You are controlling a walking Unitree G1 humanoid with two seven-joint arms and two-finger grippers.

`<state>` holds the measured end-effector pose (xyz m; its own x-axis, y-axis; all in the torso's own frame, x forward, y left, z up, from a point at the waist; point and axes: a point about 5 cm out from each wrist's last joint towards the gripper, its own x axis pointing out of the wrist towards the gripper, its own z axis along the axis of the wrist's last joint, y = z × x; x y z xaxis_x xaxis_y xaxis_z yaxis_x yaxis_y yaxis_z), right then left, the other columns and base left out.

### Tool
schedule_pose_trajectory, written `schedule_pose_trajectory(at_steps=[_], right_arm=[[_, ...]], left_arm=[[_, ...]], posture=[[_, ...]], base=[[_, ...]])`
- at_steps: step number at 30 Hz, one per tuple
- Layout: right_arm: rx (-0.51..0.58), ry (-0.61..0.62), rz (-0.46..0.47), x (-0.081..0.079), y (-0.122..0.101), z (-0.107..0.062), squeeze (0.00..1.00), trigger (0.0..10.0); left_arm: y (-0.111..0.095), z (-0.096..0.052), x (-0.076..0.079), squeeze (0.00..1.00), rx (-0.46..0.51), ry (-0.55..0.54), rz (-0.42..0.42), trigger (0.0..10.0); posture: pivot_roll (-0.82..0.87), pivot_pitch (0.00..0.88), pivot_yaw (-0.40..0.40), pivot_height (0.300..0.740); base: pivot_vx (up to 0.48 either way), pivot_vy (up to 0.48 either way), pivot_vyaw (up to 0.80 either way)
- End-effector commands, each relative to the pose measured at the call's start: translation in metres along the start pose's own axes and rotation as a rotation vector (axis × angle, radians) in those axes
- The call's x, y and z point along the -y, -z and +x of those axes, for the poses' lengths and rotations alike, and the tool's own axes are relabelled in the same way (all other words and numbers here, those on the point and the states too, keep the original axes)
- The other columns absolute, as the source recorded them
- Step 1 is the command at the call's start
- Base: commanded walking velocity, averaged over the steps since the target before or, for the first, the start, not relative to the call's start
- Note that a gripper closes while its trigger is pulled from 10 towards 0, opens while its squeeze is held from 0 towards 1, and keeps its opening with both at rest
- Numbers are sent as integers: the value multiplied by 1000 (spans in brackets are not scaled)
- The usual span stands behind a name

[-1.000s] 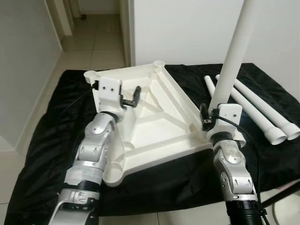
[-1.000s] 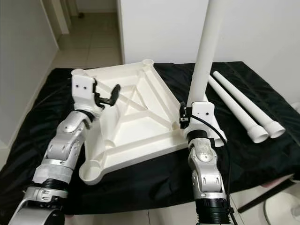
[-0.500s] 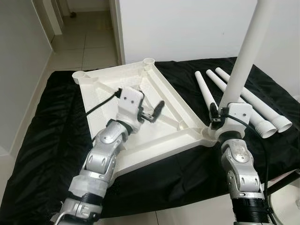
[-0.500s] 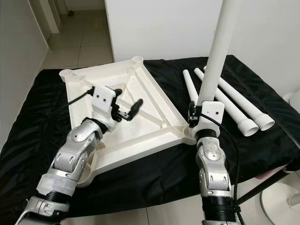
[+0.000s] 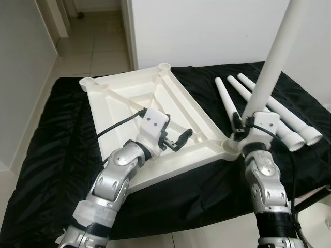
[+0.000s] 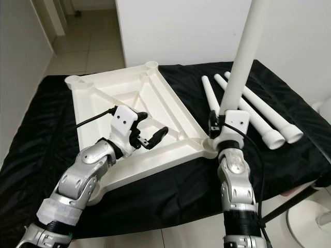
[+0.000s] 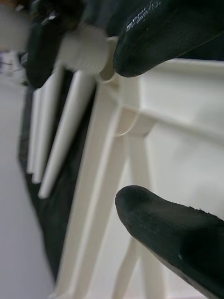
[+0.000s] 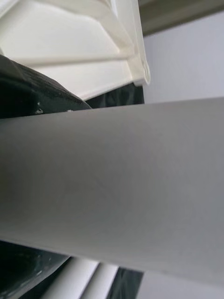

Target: Building children table

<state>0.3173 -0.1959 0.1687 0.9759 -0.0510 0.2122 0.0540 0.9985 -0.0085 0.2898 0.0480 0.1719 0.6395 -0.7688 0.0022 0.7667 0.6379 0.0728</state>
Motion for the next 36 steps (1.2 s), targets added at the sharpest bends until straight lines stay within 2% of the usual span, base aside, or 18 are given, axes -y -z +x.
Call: schedule_pose_trajectory(at_steps=[1, 8, 18, 26, 36], right_arm=[[16, -29, 38, -2, 0, 5, 0, 10000], [19, -67, 76, -5, 4, 14, 0, 10000], [17, -126, 68, -7, 11, 13, 0, 10000], [-32, -119, 56, 4, 32, -7, 0, 10000], [-53, -117, 28, 10, 41, -20, 0, 10000]], left_arm=[[4, 0, 10, 0, -34, 88, -15, 10000], [11, 2, 21, 0, -65, 76, -15, 10000], [9, 1, 20, 0, -74, 64, -15, 10000], [2, -3, 20, 0, -57, 60, -8, 10000], [0, -3, 20, 0, -62, 65, 7, 10000]], posture=[[-46, 9, 34, 740], [-42, 10, 32, 740], [-36, 15, 30, 740], [-33, 23, 26, 740], [-40, 25, 36, 740]], base=[[0, 0, 0], [0, 0, 0], [0, 0, 0], [0, 0, 0], [0, 0, 0]])
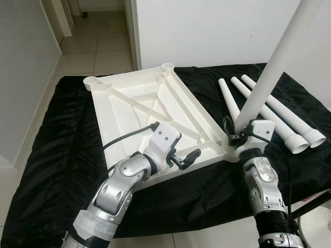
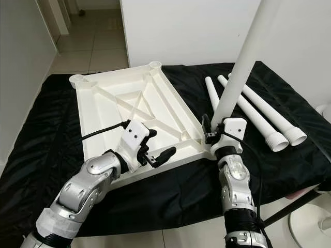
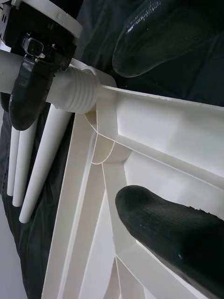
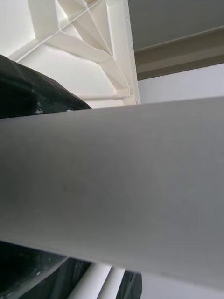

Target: Building children table

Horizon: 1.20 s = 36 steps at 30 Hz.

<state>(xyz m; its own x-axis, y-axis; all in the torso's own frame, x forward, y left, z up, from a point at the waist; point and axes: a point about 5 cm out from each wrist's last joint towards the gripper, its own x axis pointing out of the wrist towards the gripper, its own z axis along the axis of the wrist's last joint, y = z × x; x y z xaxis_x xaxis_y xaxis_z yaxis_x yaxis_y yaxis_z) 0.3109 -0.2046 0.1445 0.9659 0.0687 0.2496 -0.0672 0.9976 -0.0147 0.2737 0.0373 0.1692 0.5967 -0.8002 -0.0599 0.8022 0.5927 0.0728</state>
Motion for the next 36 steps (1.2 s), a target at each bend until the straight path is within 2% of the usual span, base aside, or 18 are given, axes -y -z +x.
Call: schedule_pose_trajectory(at_steps=[1, 10, 11, 19, 25, 29, 34, 36], right_arm=[[-95, 2, 6, 1, 20, -11, 0, 10000], [-112, 8, -14, 8, 24, -14, 0, 10000], [-121, 25, -8, 12, 27, -13, 0, 10000], [-140, 31, 12, 12, 32, -6, 0, 10000], [-146, -50, -35, 2, 35, -6, 0, 10000], [-154, -176, -140, -5, 41, -18, 0, 10000], [-162, -214, -166, -7, 45, -23, 0, 10000], [-169, -273, -200, -8, 48, -29, 0, 10000]], left_arm=[[-2, -1, 0, 0, -4, 7, 7, 10000], [-3, -1, 0, 0, 0, 10, 10, 10000], [-4, -1, 0, 0, 2, 11, 13, 10000], [-5, -1, 0, 0, 8, 14, 20, 10000], [-6, -2, 1, 0, 13, 14, 31, 10000], [-7, -2, 1, 0, 19, 12, 31, 10000], [-7, -2, 1, 0, 22, 13, 34, 10000], [-8, -2, 1, 0, 25, 18, 35, 10000]], posture=[[-40, 25, 36, 740], [-42, 25, 39, 740], [-40, 25, 44, 740], [-40, 26, 47, 740], [-35, 27, 44, 740], [-33, 26, 41, 740], [-36, 24, 43, 740], [-42, 20, 50, 740]], base=[[0, 0, 0], [0, 0, 0], [0, 0, 0], [0, 0, 0], [0, 0, 0], [0, 0, 0], [0, 0, 0], [0, 0, 0]])
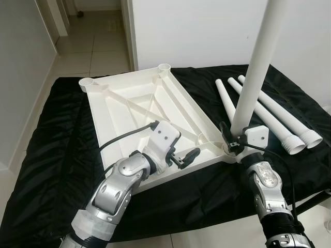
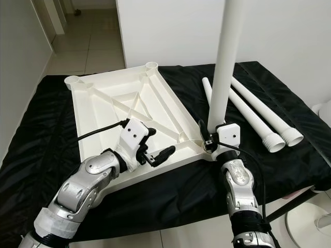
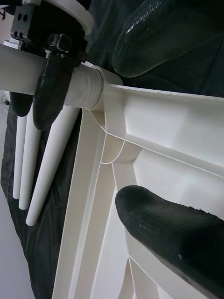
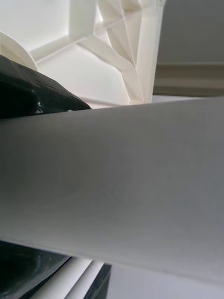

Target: Building children table

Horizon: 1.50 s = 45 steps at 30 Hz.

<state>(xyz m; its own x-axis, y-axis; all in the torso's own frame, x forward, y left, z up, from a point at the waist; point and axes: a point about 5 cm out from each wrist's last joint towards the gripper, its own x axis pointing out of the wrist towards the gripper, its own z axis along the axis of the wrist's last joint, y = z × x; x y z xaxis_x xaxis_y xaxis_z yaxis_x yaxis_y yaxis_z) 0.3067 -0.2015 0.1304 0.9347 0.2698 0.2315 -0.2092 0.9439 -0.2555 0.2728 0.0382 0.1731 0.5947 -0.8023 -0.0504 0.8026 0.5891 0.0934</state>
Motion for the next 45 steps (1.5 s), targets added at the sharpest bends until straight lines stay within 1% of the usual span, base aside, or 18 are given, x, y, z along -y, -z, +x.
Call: schedule_pose_trajectory(at_steps=[1, 3, 7, 8, 9, 11, 12, 13, 14, 16, 19, 24, 29, 31, 40, 42, 43, 45], right_arm=[[-170, -86, 17, -16, 33, -20, 0, 10000], [-169, -116, 8, -18, 34, -22, 0, 10000], [-168, -119, 12, -19, 35, -22, 0, 10000], [-166, -104, 64, -21, 35, -22, 0, 10000], [-166, -104, 64, -21, 35, -22, 0, 10000], [-164, -76, 155, -24, 36, -20, 0, 10000], [-164, -76, 155, -24, 36, -20, 0, 10000], [-166, -59, 199, -24, 37, -19, 0, 10000], [-166, -59, 199, -24, 37, -19, 0, 10000], [-175, -26, 267, -25, 39, -18, 0, 10000], [-196, 10, 323, -26, 42, -16, 0, 10000], [-229, 35, 342, -26, 45, -14, 0, 10000], [-239, 44, 346, -26, 46, -13, 0, 10000], [-261, 67, 379, -27, 50, -14, 0, 10000], [-259, 76, 365, -28, 49, -16, 0, 10000], [-257, 100, 359, -29, 47, -14, 0, 10000], [-250, 140, 366, -31, 44, -11, 0, 10000], [-242, 215, 369, -40, 37, -6, 0, 10000]], left_arm=[[-4, 0, 1, 0, 15, 16, 14, 10000], [-5, 0, 1, 0, 19, 23, 15, 10000], [-5, 1, 1, 0, 21, 25, 16, 10000], [-6, 1, 1, 0, 22, 28, 17, 10000], [-6, 1, 1, 0, 22, 28, 17, 10000], [-7, 1, 2, 0, 24, 32, 18, 10000], [-7, 1, 2, 0, 24, 32, 18, 10000], [-7, 1, 2, 0, 25, 33, 18, 10000], [-7, 1, 2, 0, 25, 33, 18, 10000], [-7, 1, 2, 0, 28, 35, 19, 10000], [-8, 1, 2, 0, 30, 36, 19, 10000], [-8, 1, 2, 0, 32, 34, 18, 10000], [-8, 1, 2, 0, 33, 33, 18, 10000], [-8, 1, 2, 0, 34, 30, 18, 10000], [-8, 0, 2, 0, 35, 28, 17, 10000], [-8, 0, 2, 0, 36, 29, 18, 10000], [-8, 0, 2, 0, 36, 29, 18, 10000], [-8, 1, 2, 0, 36, 29, 17, 10000]], posture=[[-42, 20, 50, 740], [-45, 17, 52, 740], [-45, 17, 52, 740], [-45, 14, 53, 740], [-45, 14, 53, 740], [-44, 11, 52, 740], [-44, 11, 52, 740], [-45, 11, 52, 740], [-45, 11, 52, 740], [-45, 9, 52, 740], [-43, 6, 48, 740], [-42, 3, 46, 740], [-42, 3, 46, 740], [-36, 2, 38, 740], [-37, 1, 39, 740], [-37, 3, 38, 740], [-37, 3, 38, 740], [-37, 3, 38, 740]], base=[[0, 0, 0], [0, 0, 0], [0, 0, 0], [0, 0, 0], [0, 0, 0], [0, 0, 0], [0, 0, 0], [0, 0, 0], [0, 0, 0], [0, 0, 0], [0, 0, 0], [0, 0, 0], [0, 0, 0], [0, 0, 0], [0, 0, 0], [0, 0, 0], [0, 0, 0], [0, 0, 0]])
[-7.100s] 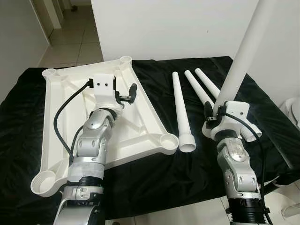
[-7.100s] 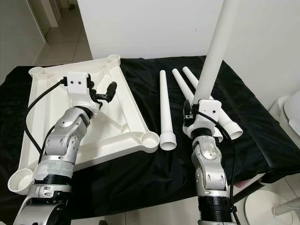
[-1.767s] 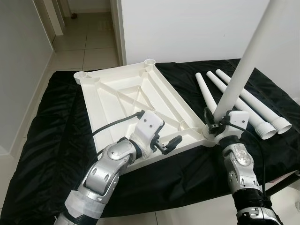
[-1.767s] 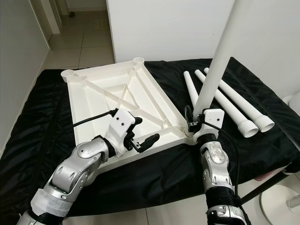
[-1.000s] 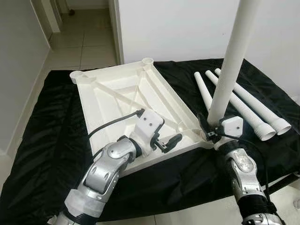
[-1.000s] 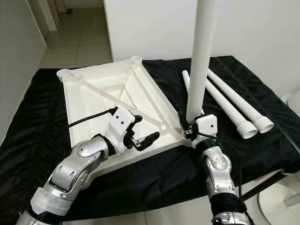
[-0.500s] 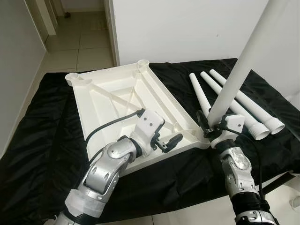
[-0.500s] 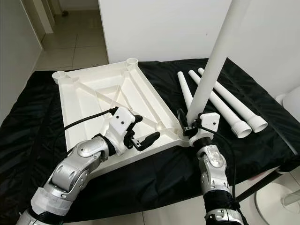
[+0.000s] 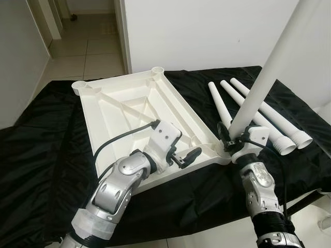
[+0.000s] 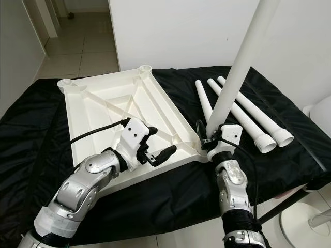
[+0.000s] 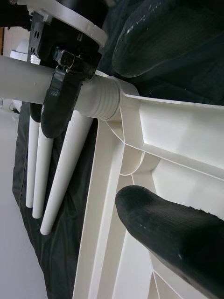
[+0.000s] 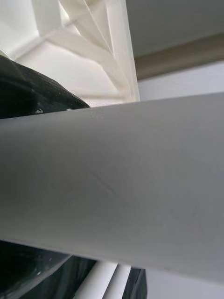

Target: Building children table

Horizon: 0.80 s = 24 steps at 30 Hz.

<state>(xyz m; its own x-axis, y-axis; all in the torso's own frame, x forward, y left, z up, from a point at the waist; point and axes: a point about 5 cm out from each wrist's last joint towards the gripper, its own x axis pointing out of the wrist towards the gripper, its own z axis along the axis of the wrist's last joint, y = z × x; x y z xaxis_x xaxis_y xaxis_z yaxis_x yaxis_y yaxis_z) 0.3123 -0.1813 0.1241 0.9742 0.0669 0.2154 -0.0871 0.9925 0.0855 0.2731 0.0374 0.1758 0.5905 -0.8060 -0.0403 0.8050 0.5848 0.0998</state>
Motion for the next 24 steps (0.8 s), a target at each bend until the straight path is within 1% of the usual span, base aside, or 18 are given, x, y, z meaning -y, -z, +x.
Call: schedule_pose_trajectory(at_steps=[1, 3, 6, 8, 9, 10, 11, 12, 13, 16, 17, 19, 24], right_arm=[[-205, 60, 49, -10, 37, -16, 0, 10000], [-196, 106, 51, -17, 35, -15, 0, 10000], [-194, 117, 50, -18, 34, -15, 0, 10000], [-171, 196, 54, -26, 30, -14, 0, 10000], [-171, 196, 54, -26, 30, -14, 0, 10000], [-149, 240, 63, -31, 27, -14, 0, 10000], [-149, 240, 63, -31, 27, -14, 0, 10000], [-135, 289, 79, -37, 24, -14, 0, 10000], [-122, 310, 101, -43, 22, -14, 0, 10000], [-122, 310, 101, -43, 22, -14, 0, 10000], [-111, 290, 107, -49, 20, -13, 0, 10000], [-104, 282, 104, -52, 17, -12, 0, 10000], [-89, 281, 101, -48, 13, -12, 0, 10000]], left_arm=[[-5, 0, 2, 0, 25, 24, 9, 10000], [-5, 0, 2, 0, 27, 22, 8, 10000], [-5, 0, 2, 0, 28, 22, 8, 10000], [-5, 1, 2, 0, 30, 20, 2, 10000], [-5, 1, 2, 0, 30, 20, 2, 10000], [-5, 1, 2, 0, 31, 19, 1, 10000], [-5, 1, 2, 0, 31, 19, 1, 10000], [-5, 1, 2, 0, 33, 16, 0, 10000], [-6, 2, 2, 0, 35, 13, -2, 10000], [-6, 2, 2, 0, 35, 13, -2, 10000], [-6, 2, 2, 0, 36, 9, -5, 10000], [-5, 2, 2, 0, 37, 6, -6, 10000], [-5, 2, 3, 0, 38, 3, -7, 10000]], posture=[[-37, 3, 38, 740], [-38, 8, 32, 740], [-38, 8, 32, 740], [-41, 13, 27, 740], [-41, 13, 27, 740], [-42, 16, 23, 740], [-42, 16, 23, 740], [-42, 16, 21, 740], [-40, 19, 16, 740], [-40, 19, 16, 740], [-41, 20, 13, 740], [-41, 22, 10, 740], [-42, 21, 6, 740]], base=[[0, 0, 0], [0, 0, 0], [0, 0, 0], [0, 0, 0], [0, 0, 0], [0, 0, 0], [0, 0, 0], [0, 0, 0], [0, 0, 0], [0, 0, 0], [0, 0, 0], [0, 0, 0], [0, 0, 0]])
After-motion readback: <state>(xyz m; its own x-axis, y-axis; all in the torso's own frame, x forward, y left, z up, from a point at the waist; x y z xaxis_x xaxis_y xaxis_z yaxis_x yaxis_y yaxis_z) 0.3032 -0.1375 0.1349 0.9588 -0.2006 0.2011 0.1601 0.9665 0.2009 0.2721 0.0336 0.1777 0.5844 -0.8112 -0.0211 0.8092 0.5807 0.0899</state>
